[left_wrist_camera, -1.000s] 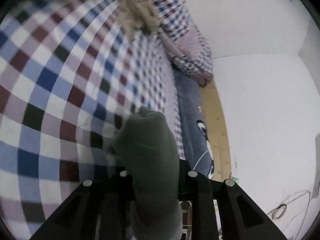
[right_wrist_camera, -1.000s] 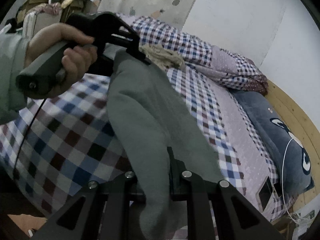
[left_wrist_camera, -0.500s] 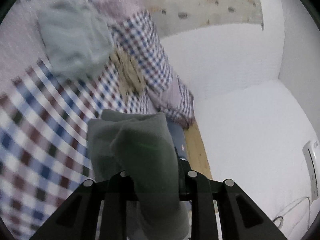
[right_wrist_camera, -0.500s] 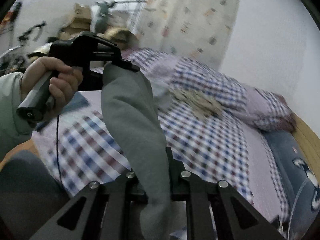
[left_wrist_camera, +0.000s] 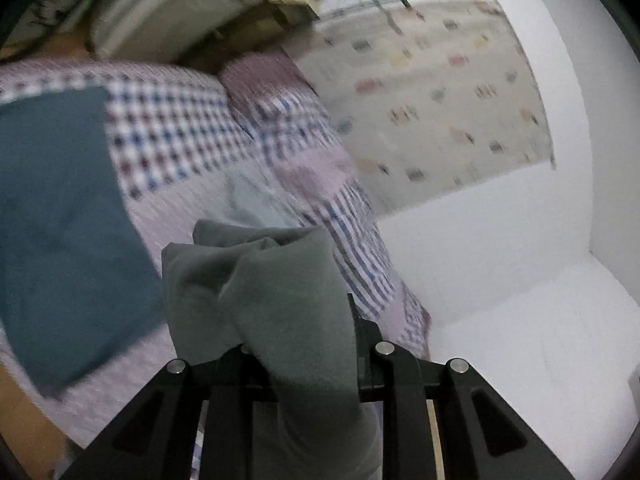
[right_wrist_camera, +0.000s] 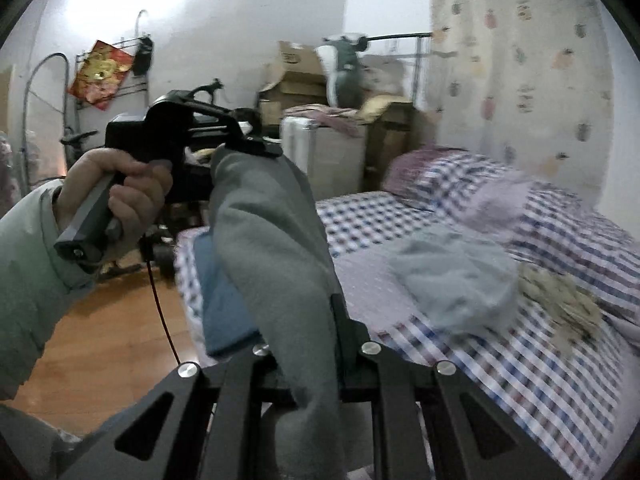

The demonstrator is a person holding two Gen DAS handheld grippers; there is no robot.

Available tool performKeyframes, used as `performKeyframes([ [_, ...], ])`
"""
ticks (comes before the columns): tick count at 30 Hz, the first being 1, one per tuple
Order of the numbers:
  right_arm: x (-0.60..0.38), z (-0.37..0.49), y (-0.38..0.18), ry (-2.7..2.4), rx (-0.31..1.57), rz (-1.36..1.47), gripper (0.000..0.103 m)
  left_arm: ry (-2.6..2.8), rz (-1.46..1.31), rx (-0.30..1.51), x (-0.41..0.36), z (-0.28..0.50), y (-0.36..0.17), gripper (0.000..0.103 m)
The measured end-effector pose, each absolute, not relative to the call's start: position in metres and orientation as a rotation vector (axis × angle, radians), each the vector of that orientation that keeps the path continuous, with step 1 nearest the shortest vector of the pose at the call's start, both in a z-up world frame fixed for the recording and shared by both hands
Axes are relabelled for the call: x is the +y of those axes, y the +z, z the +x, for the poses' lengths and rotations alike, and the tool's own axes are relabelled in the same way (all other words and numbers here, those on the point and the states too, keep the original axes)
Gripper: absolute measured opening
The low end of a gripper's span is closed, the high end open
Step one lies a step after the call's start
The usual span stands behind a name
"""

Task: Fold clothes
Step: 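Carry the hanging green shirt with both tools toward the dark blue cloth pile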

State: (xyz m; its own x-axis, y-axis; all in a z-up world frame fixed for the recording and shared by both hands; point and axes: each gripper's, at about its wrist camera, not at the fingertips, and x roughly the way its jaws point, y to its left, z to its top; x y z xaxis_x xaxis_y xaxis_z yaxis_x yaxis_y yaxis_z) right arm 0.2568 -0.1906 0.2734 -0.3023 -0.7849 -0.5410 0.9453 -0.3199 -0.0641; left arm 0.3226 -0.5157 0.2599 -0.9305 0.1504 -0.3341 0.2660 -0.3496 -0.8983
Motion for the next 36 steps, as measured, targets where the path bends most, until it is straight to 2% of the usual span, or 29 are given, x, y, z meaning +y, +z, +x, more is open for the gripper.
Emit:
performKeyframes([
  [8, -0.302, 0.197, 0.272, -1.825, 0.504, 0.502, 0.011, -2.326, 0.542, 1.721, -0.599, 0.291, 0.240, 0.022],
  [15, -0.366, 0.167, 0.275, -1.969, 0.647, 0.292, 0.012, -2.446, 0.462, 1.651, -0.654, 0.239, 0.246, 0.022],
  [20, -0.413, 0.190, 0.221, -2.005, 0.762, 0.177, 0.011, -2.491, 0.497, 1.517, -0.691, 0.250, 0.219, 0.022],
  [25, -0.449, 0.252, 0.117, -1.955, 0.959, 0.097, 0.011, -2.417, 0.680, 1.390, -0.727, 0.283, 0.135, 0.021],
  [28, -0.455, 0.299, 0.063, -1.894, 1.092, -0.030, 0.010, -2.407, 0.661, 1.376, -0.739, 0.309, 0.111, 0.021],
  [31, -0.459, 0.323, 0.040, -1.911, 1.166, -0.162, 0.010, -2.489, 0.606, 1.305, -0.735, 0.319, 0.123, 0.020],
  [36, -0.459, 0.342, 0.040, -1.965, 1.198, -0.287, 0.010, -2.634, 0.500, 1.173, -0.727, 0.335, 0.142, 0.020],
])
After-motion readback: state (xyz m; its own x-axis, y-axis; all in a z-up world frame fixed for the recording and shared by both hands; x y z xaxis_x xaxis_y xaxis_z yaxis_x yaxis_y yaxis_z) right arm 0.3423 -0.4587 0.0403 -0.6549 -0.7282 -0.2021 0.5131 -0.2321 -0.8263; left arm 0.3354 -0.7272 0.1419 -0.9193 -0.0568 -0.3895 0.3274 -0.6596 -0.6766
